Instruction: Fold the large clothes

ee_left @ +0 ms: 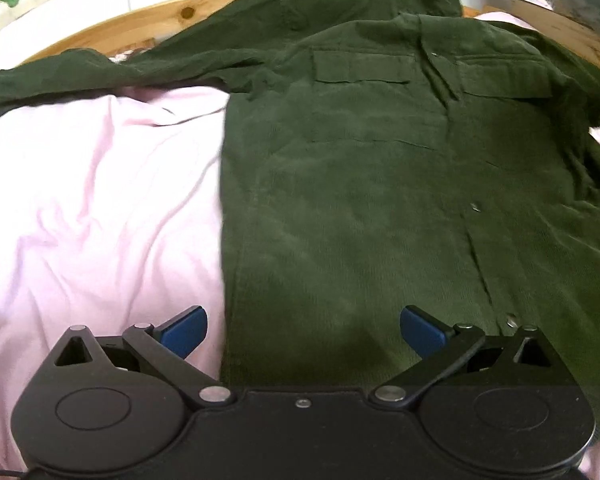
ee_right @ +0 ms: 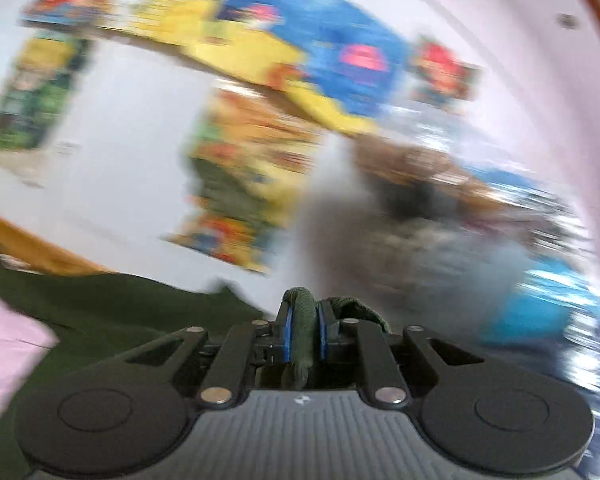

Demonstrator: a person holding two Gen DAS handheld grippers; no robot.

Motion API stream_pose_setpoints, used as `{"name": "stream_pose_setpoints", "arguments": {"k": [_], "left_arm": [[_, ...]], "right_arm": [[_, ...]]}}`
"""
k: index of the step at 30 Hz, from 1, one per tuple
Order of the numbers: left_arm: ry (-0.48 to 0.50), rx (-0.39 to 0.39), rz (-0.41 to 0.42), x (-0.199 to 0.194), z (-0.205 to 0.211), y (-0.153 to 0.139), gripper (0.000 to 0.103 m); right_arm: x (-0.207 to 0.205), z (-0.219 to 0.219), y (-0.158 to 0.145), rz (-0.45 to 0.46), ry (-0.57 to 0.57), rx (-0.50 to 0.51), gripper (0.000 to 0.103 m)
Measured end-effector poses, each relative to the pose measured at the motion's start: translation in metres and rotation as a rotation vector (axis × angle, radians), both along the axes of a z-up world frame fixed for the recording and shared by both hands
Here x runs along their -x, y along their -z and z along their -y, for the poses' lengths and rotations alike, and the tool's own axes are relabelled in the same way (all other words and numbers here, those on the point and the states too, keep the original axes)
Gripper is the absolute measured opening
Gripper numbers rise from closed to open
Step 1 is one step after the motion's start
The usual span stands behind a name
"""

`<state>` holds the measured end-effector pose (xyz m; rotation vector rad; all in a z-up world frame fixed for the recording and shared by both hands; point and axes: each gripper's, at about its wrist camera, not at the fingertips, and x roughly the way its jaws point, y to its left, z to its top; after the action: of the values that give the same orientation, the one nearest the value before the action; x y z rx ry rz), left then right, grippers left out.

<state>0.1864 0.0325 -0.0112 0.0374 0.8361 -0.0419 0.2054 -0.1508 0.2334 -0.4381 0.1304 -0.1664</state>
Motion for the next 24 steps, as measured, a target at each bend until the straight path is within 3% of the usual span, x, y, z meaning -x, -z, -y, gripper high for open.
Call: {"name": "stream_pose_setpoints", "arguments": {"k": [4,6,8,11,13,16,20,22,24], "left_arm": [[0.058,0.024,-0.005,0.007,0.008,0.0,0.102],[0.088,0.041,-0.002,0.009,0.012,0.002,0.102],[0.115,0.068,0.003,0.009,0.014,0.003,0.102],[0.139,0.107,0.028,0.006,0.015,0.005,0.102],[0.136,0.116,0.065,0.001,0.014,0.006,0.102],[0.108,0.148,0.167,-0.01,0.007,0.005,0.102],[0.055,0.117,0.351,-0.034,0.0,0.008,0.103],[0.044,0.099,0.367,-0.054,-0.001,0.014,0.103],[0.038,0.163,0.345,-0.073,-0.003,0.02,0.102]], "right_arm": [[-0.031,-0.061,0.035,-0.103,-0.213,0.031,0.017],[-0.042,-0.078,0.057,-0.158,-0.328,0.016,0.037],[-0.05,-0.082,0.072,-0.193,-0.422,-0.034,0.07],[-0.04,-0.069,0.088,-0.202,-0.469,-0.056,0.09],[-0.032,-0.047,0.1,-0.203,-0.471,-0.057,0.097],[-0.034,0.003,0.115,-0.205,-0.37,-0.044,0.101],[-0.07,0.079,0.131,-0.218,-0.081,-0.046,0.102],[-0.095,0.114,0.131,-0.219,0.037,-0.094,0.099],[-0.121,0.145,0.122,-0.216,0.127,-0.183,0.097]]}}
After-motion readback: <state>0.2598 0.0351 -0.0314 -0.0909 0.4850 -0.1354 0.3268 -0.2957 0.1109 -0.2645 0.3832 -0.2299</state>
